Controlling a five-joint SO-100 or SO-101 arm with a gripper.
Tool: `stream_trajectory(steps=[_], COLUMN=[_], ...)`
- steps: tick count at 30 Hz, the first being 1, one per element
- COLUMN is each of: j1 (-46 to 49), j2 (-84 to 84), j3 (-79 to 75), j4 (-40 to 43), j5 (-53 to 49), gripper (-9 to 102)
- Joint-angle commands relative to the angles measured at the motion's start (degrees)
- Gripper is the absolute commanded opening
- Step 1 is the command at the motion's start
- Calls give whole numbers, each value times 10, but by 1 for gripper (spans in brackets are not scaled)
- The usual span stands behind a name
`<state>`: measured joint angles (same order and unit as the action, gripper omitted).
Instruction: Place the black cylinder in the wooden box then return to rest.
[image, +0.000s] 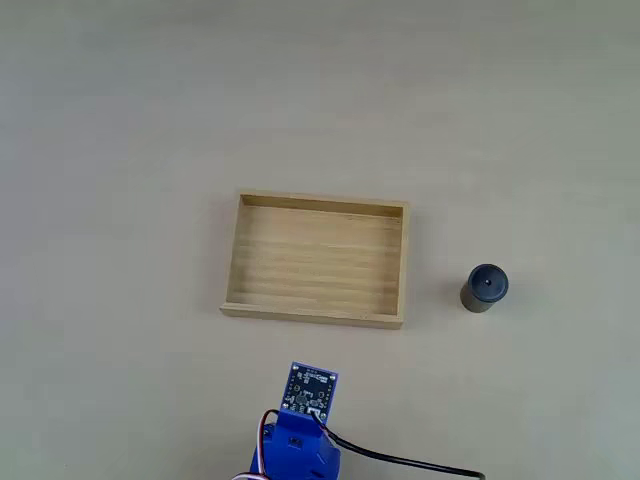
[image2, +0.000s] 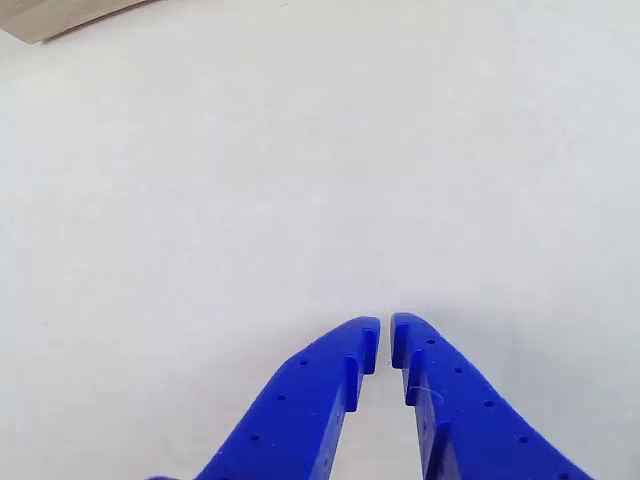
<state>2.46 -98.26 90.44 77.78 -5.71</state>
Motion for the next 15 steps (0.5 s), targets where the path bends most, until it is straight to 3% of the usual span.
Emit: stream_trajectory(steps=[1, 12, 15], j1=[-13, -4, 19], j2=[-5, 4, 26], j3=[18, 18, 7], j4=[2, 1, -38], j5=[-4, 2, 18], gripper=[0, 0, 0])
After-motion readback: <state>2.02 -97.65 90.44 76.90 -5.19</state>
